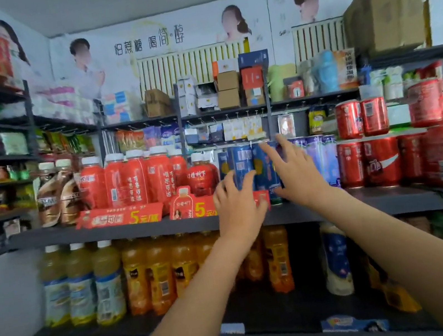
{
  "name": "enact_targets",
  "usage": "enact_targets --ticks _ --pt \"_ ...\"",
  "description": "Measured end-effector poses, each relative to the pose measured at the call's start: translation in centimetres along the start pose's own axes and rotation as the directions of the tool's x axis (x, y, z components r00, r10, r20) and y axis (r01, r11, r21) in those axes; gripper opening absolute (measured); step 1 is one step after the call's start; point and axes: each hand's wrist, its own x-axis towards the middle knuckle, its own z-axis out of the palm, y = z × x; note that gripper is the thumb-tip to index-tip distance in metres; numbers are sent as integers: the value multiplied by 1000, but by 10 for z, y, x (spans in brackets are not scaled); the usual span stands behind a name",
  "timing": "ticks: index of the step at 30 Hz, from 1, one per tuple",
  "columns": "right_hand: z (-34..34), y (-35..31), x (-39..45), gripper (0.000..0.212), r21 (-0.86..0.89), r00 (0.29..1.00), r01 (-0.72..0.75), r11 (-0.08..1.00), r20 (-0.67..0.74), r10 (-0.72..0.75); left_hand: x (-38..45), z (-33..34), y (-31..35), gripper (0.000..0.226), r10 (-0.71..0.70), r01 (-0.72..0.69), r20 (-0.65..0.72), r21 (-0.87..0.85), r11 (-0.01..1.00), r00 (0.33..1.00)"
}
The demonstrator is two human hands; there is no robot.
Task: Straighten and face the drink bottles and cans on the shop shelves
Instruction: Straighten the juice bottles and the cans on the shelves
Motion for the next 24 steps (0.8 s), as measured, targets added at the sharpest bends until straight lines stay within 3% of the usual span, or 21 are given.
enact_targets --ticks 4,8,11,24 --pt "7 -3 14 110 -211 997 -66 975 17 71 23 -3 -13 53 29 -28 72 -26 999 997" --pt "7 -6 21 111 -282 995 -67 957 54 85 30 3 -21 54 4 -4 218 -1 1000 976" --pt "5 -8 25 110 -261 995 -63 963 56 80 29 7 -24 55 3 -8 300 15 1000 954" --pt "17 -20 31 93 -267 992 -89 960 67 110 37 1 -32 57 50 -36 367 -45 998 929"
